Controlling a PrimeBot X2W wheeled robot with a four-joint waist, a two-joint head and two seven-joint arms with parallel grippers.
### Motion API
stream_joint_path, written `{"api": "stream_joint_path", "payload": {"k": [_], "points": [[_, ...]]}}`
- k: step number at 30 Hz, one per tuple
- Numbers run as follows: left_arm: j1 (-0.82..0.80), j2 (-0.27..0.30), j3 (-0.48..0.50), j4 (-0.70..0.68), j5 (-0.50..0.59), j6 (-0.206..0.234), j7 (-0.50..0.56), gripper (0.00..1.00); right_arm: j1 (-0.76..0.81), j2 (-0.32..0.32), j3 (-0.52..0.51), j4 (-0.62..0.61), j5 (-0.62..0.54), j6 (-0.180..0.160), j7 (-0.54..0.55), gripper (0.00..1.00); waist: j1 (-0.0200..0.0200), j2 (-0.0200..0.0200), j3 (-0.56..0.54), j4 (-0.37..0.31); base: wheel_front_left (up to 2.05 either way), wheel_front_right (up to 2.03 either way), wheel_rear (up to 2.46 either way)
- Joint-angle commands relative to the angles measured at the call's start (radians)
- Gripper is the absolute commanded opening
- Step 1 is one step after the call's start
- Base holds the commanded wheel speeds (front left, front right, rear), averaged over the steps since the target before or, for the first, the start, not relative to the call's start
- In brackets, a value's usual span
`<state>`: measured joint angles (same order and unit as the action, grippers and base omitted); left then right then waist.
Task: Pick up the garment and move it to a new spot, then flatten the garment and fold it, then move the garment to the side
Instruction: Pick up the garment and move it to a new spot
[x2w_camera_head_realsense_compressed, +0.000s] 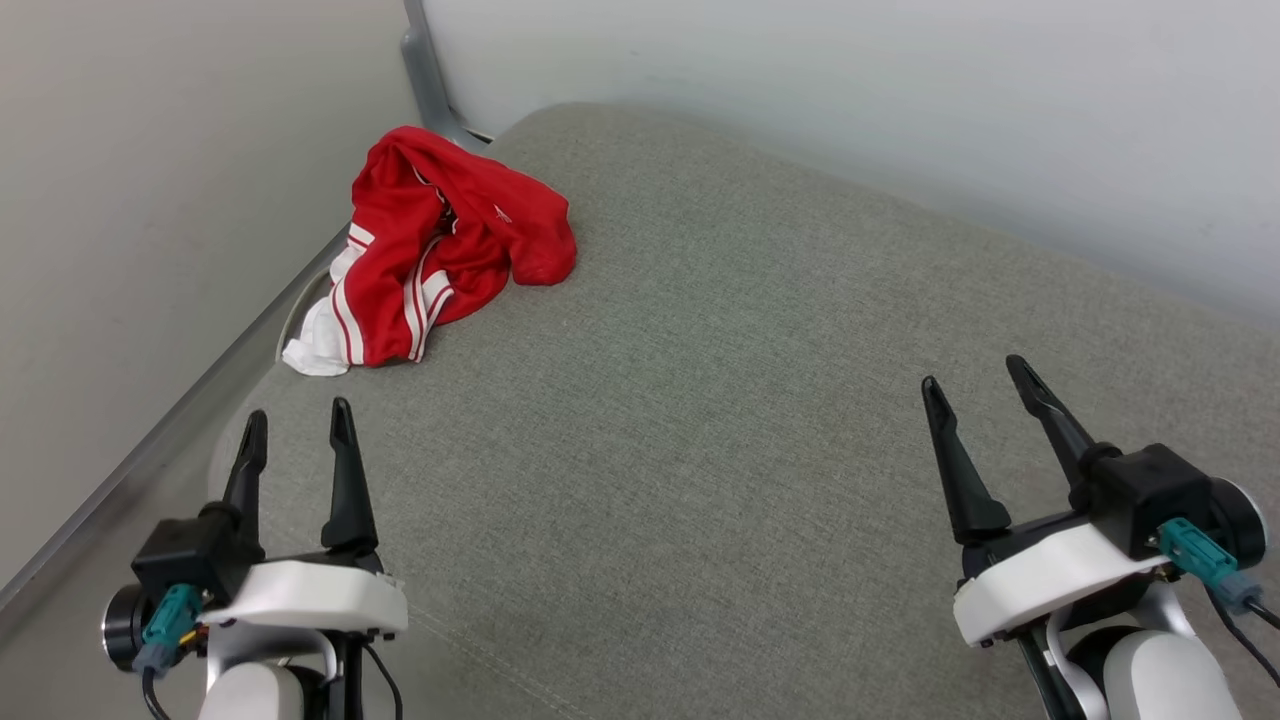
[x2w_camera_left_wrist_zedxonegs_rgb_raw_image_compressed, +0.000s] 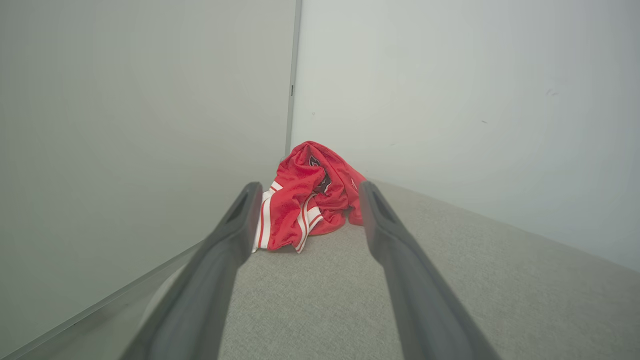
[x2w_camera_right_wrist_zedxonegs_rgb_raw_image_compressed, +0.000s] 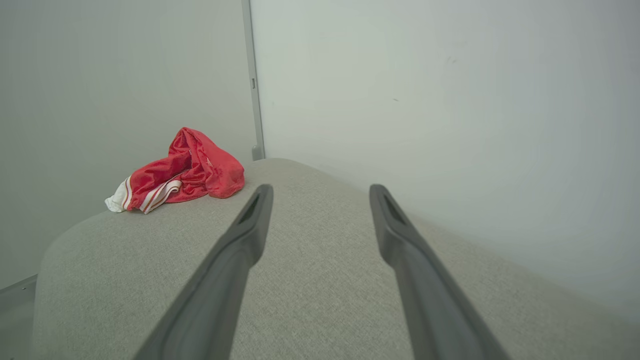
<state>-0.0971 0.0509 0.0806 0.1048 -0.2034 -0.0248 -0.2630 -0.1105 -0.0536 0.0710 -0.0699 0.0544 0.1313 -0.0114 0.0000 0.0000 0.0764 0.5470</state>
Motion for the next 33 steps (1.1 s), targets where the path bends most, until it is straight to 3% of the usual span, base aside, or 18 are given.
{"api": "stream_joint_path", "payload": {"k": [1, 9, 13, 17, 22, 33], "points": [[-0.038, 0.000, 0.011, 0.023, 0.009, -0.013, -0.003, 1.00, 0.008, -0.003, -0.012, -0.012, -0.007, -0.001, -0.001, 1.00, 0.0000, 0.0000, 0.005, -0.002, 0.00, 0.00, 0.00], [-0.198, 0.048, 0.035, 0.144, -0.006, -0.053, -0.003, 1.00, 0.037, -0.001, -0.043, -0.077, -0.026, -0.001, 0.028, 1.00, 0.0000, 0.0000, 0.060, -0.033, 0.00, 0.00, 0.00], [-0.297, 0.058, 0.086, 0.197, -0.060, -0.057, -0.003, 1.00, 0.013, -0.015, -0.044, -0.114, -0.040, -0.001, 0.052, 1.00, 0.0000, 0.0000, 0.132, -0.097, 0.00, 0.00, 0.00], [-0.382, 0.106, 0.122, 0.274, -0.102, -0.066, 0.013, 1.00, -0.013, -0.020, -0.042, -0.141, -0.047, -0.001, 0.067, 1.00, 0.0000, 0.0000, 0.197, -0.164, 0.00, 0.00, 0.00], [-0.506, 0.178, 0.149, 0.387, -0.169, -0.081, 0.129, 1.00, -0.046, -0.027, -0.042, -0.172, -0.054, -0.001, 0.081, 1.00, 0.0000, 0.0000, 0.280, -0.229, 0.00, 0.00, 0.00], [-0.757, 0.393, 0.146, 0.598, -0.294, -0.103, 0.503, 1.00, -0.135, -0.058, -0.035, -0.233, -0.070, -0.001, 0.098, 1.00, 0.0000, 0.0000, 0.483, -0.309, 0.00, 0.00, 0.00]]}}
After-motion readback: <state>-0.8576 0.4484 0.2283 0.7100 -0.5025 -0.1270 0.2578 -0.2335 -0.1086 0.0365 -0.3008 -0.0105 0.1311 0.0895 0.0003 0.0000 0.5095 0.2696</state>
